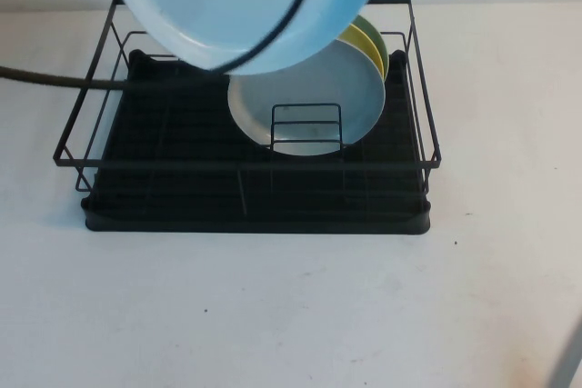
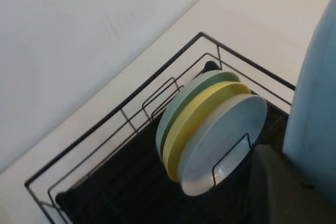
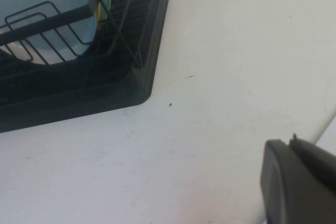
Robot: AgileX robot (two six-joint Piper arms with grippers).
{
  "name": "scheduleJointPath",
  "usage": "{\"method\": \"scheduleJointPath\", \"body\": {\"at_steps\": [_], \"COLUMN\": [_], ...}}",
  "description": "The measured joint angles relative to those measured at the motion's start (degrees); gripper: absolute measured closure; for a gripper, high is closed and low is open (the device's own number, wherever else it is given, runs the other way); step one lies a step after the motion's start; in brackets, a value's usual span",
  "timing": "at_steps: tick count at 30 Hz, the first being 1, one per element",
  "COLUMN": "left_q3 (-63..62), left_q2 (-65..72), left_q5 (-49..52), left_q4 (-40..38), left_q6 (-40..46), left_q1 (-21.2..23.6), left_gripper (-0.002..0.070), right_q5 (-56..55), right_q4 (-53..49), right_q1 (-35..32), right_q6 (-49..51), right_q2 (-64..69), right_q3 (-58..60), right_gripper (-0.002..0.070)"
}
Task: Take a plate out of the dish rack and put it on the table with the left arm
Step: Place the plate from the table
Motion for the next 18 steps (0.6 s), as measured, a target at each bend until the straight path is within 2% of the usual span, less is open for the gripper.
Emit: {"method": "scheduleJointPath", "body": {"at_steps": [4, 7, 10, 12, 15, 18], "left_q3": [5.3, 12.4, 22.7, 31.0, 43.9, 55.9], "left_q2": [-2.2, -4.5, -7.4, -9.7, -12.9, -15.1], "left_q5": [0.0, 0.0, 0.0, -0.1, -0.8, -2.1], "left_q4": [-1.0, -8.1, -20.0, -30.2, -45.9, -53.5], "left_q6": [-5.4, -6.4, -4.3, -1.3, 4.8, 8.1], "left_q1": [5.3, 11.5, 19.6, 27.0, 35.4, 40.8], "left_gripper": [0.0630, 0.0630, 0.0630, 0.0630, 0.0630, 0.0630], "right_q5": [0.0, 0.0, 0.0, 0.0, 0.0, 0.0], "right_q4": [0.0, 0.0, 0.0, 0.0, 0.0, 0.0], "right_q1": [0.0, 0.0, 0.0, 0.0, 0.0, 0.0], "right_q6": [0.0, 0.0, 0.0, 0.0, 0.0, 0.0], "right_q2": [0.0, 0.0, 0.0, 0.0, 0.0, 0.0], "right_q3": [0.0, 0.0, 0.0, 0.0, 0.0, 0.0], "right_gripper": [0.0697, 0.0696, 0.0696, 0.0696, 0.0696, 0.0696]}}
